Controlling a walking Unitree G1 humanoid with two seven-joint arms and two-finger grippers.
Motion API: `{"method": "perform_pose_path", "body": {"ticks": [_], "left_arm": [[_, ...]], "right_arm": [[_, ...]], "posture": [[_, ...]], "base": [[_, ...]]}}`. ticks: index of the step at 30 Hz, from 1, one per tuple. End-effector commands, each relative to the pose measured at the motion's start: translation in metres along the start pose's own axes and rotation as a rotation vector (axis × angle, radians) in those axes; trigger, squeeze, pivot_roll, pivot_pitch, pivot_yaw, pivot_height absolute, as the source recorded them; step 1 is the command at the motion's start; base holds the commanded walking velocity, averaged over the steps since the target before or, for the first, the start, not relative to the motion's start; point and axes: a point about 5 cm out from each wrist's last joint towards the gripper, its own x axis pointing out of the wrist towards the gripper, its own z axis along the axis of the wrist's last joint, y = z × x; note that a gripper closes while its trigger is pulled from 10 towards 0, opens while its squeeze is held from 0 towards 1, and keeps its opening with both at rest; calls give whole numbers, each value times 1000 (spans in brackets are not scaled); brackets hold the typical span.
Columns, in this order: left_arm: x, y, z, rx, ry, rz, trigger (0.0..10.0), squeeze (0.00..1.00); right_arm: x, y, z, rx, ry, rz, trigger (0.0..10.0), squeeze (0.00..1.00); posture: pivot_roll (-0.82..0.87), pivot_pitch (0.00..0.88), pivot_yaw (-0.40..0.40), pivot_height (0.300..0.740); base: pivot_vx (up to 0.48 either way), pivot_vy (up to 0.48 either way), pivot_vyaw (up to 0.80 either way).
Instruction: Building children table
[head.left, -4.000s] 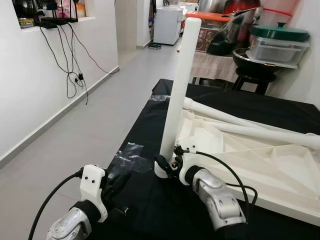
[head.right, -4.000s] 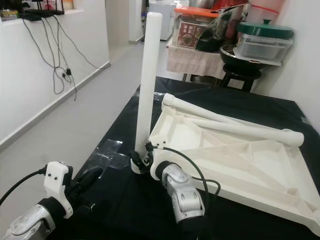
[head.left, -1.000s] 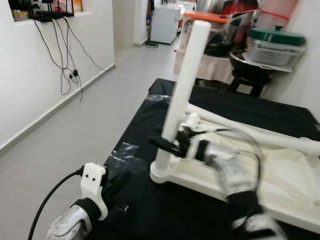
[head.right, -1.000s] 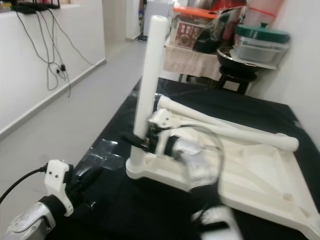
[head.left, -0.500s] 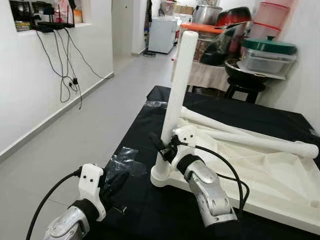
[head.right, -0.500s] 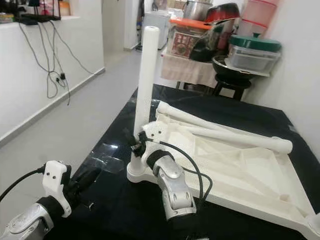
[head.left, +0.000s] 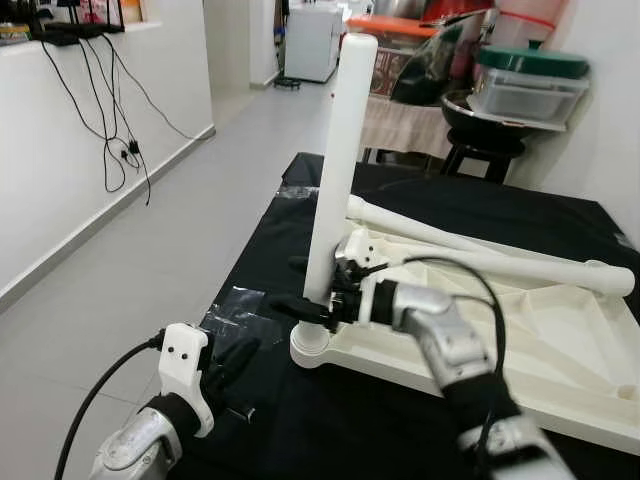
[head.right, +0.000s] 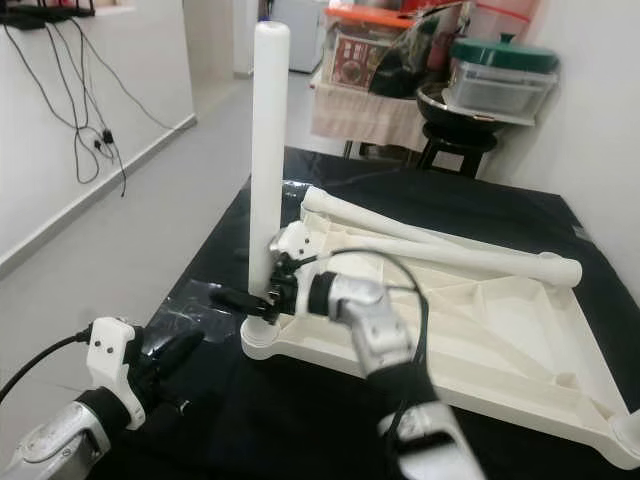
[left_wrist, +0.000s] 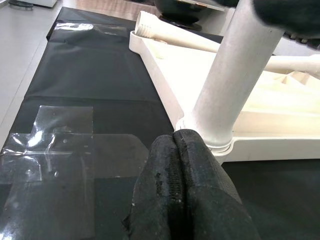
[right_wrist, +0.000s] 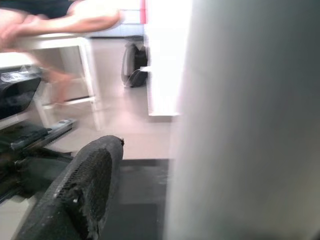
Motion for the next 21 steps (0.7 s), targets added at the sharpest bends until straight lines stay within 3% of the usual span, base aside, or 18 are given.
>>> {"method": "perform_pose_path", "body": {"ticks": [1,4,5,16,19,20,21], "left_arm": [[1,-2,-4,-4,15,-3,10000,0],[1,-3,-4,-5,15,-3,10000,0],[1,-3,-4,-6,14,-4,10000,0],[0,-6,-3,-11,11,-8,10000,0],[-1,-7,-2,-12,10,-9,10000,0],[-3,-7,-1,-13,9,-12,10000,0],[-3,-7,-1,-13,9,-12,10000,0]], "right_arm": [[-1,-2,-1,21,18,95,10000,0],[-7,-10,1,52,32,142,10000,0],[-8,-13,1,60,37,141,0,0],[-22,-12,-9,55,34,104,0,0],[-33,-10,-13,51,42,49,0,0],[-36,-1,-29,70,86,-101,0,0],[-36,-1,-29,70,86,-101,0,0]], "posture": [[124,0,-112,740],[123,0,-114,740],[124,0,-116,740],[122,0,-106,740],[114,0,-103,740],[105,0,-117,740],[105,0,-117,740]], "base": [[0,0,0],[0,0,0],[0,0,0],[0,0,0],[0,0,0],[0,0,0],[0,0,0]]}}
